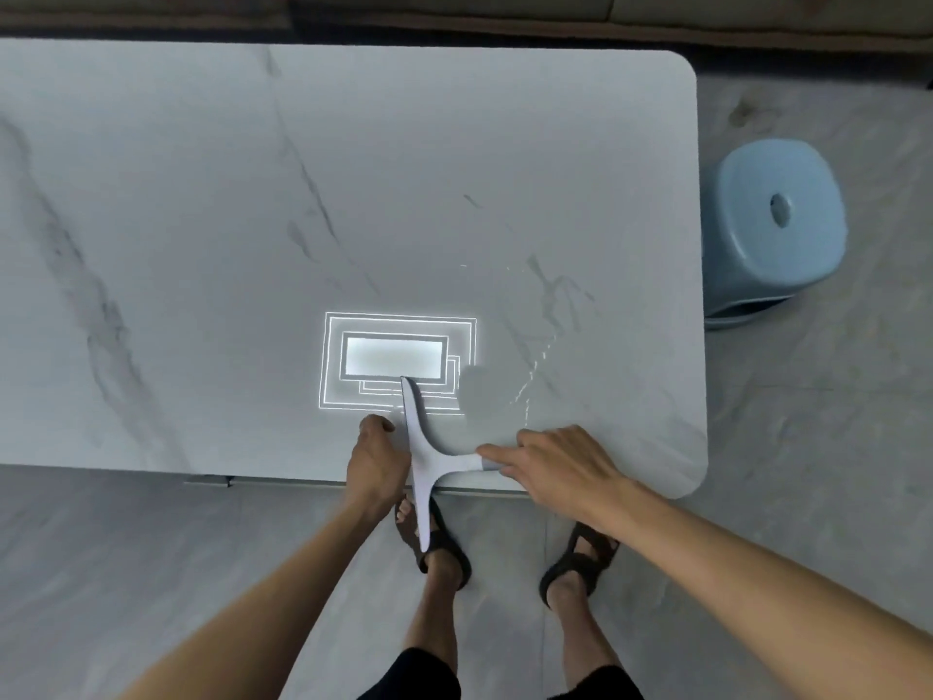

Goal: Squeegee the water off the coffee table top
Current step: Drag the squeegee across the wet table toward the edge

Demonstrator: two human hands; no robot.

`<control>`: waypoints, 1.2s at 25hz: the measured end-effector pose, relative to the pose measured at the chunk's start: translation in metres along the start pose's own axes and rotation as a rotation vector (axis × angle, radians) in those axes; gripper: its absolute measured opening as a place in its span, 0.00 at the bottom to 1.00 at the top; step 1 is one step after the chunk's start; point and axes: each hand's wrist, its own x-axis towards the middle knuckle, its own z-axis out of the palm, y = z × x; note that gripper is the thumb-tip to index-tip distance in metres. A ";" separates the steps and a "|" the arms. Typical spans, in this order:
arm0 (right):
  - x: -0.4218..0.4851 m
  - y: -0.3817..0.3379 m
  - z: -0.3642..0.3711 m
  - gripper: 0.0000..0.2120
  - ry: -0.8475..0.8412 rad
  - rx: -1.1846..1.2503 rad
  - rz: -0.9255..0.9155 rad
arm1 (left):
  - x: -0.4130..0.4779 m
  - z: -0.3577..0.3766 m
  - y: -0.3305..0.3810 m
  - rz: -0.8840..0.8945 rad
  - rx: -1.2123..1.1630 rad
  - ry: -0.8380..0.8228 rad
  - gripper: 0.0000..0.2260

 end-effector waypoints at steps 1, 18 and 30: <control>-0.010 0.018 -0.001 0.16 0.007 -0.015 0.005 | -0.008 0.013 0.005 -0.018 -0.005 -0.005 0.09; -0.209 0.211 -0.031 0.18 0.171 -0.155 0.245 | -0.051 0.125 0.088 0.045 0.198 -0.161 0.21; -0.192 0.179 -0.069 0.16 0.255 -0.082 0.323 | -0.061 0.067 0.094 0.070 -0.034 0.080 0.10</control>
